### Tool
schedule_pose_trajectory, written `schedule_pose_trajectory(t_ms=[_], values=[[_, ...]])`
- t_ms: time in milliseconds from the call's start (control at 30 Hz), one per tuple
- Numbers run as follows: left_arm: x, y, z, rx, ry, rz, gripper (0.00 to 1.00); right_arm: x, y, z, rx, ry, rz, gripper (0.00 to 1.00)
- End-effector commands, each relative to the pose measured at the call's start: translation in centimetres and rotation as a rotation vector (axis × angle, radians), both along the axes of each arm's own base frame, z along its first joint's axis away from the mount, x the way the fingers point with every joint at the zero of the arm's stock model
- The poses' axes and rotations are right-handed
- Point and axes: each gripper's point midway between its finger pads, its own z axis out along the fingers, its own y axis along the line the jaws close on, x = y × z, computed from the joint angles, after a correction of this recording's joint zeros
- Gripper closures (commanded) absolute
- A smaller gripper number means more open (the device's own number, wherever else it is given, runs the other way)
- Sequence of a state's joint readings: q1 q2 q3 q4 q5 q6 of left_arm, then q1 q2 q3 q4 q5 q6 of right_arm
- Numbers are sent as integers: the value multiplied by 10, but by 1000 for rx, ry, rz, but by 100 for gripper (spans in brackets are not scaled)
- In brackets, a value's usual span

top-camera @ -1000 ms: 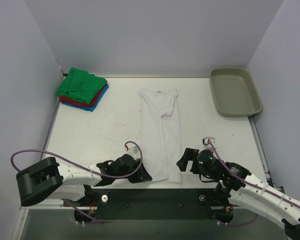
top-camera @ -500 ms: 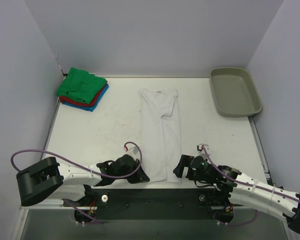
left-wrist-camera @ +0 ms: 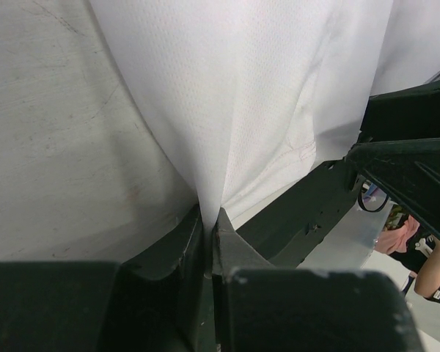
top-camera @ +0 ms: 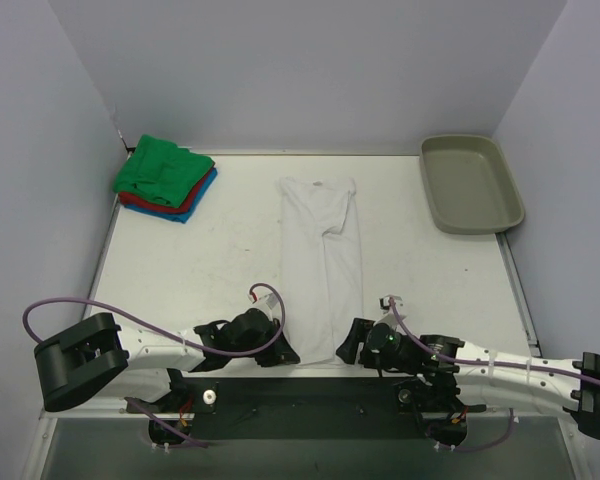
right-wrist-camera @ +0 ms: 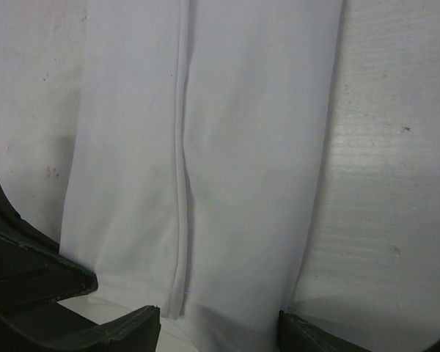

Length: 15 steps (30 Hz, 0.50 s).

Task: Fold and stack the t-shirts

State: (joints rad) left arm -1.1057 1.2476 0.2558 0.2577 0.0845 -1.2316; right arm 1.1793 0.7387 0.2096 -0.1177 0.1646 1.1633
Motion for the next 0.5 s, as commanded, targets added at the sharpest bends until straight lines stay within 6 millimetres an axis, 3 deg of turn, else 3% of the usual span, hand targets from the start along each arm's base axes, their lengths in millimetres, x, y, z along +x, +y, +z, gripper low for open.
schedule_pose_trajectory(t_ms=[0,67,300,467], values=[[-8,31,-32,157,29,-2,85,-5,-14,-14,-62,16,-34,41],[-8,32,-33,160,33,-2,85,-5,-17,-16,-68,16,-40,44],[-8,32,-33,153,30,1,86,-5,-23,-18,-71,15,-65,69],[-8,33,-33,155,30,4,86,-7,-27,-21,-78,20,-73,76]])
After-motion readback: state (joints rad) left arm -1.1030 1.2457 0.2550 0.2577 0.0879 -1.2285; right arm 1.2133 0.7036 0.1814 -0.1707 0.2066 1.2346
